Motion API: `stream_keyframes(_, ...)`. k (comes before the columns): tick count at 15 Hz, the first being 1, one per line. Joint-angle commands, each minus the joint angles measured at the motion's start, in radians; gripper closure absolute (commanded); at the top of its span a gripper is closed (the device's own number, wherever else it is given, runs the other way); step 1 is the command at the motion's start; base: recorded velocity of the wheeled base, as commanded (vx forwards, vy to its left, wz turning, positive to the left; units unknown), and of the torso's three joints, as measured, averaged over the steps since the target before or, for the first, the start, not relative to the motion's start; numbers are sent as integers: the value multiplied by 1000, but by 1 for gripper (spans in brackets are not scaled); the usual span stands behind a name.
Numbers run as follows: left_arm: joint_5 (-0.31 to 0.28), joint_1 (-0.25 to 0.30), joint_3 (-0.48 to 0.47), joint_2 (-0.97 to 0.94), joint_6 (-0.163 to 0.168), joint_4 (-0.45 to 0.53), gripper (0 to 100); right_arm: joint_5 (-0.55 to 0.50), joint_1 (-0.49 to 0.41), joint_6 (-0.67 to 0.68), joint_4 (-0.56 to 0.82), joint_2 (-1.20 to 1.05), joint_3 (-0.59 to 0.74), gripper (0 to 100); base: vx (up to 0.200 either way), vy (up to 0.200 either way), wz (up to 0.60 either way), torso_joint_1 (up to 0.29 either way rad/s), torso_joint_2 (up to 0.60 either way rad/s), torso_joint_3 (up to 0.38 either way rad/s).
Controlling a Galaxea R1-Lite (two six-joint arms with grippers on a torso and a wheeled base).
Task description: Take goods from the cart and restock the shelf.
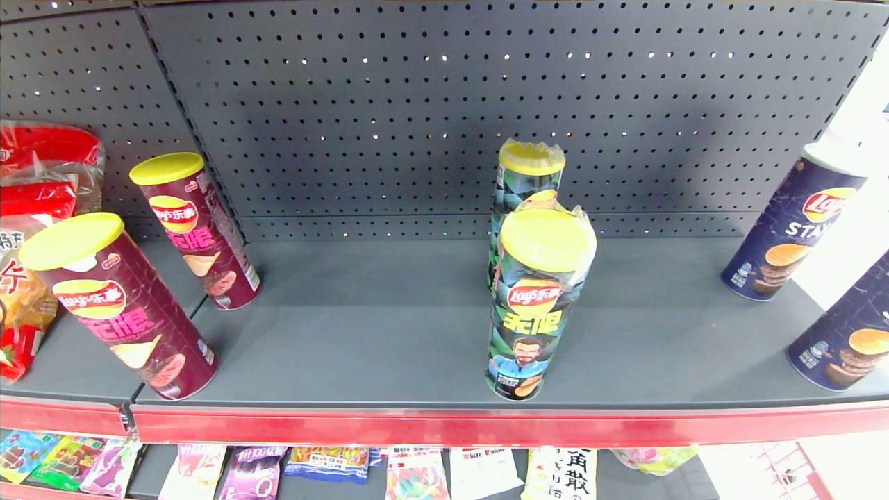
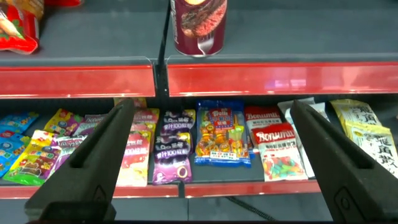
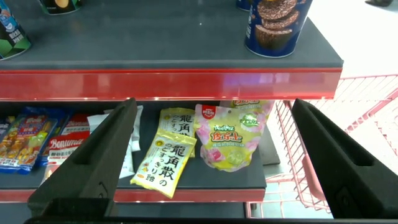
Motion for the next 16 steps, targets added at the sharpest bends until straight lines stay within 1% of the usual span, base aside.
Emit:
stream_keyframes(1, 0, 44, 0, -49, -1, -1, 0, 0, 0, -1, -1, 1, 0, 0, 0, 0, 0, 0, 0, 0)
stream_keyframes(6, 0, 35, 0, -68, -1, -1, 0, 0, 0, -1, 1, 1, 0, 0, 0, 0, 0, 0, 0, 0)
stream_keyframes(16, 0, 35, 0, -68, -1, 1, 0, -2, 0, -2, 1, 1, 0, 0, 0, 0, 0, 0, 0, 0)
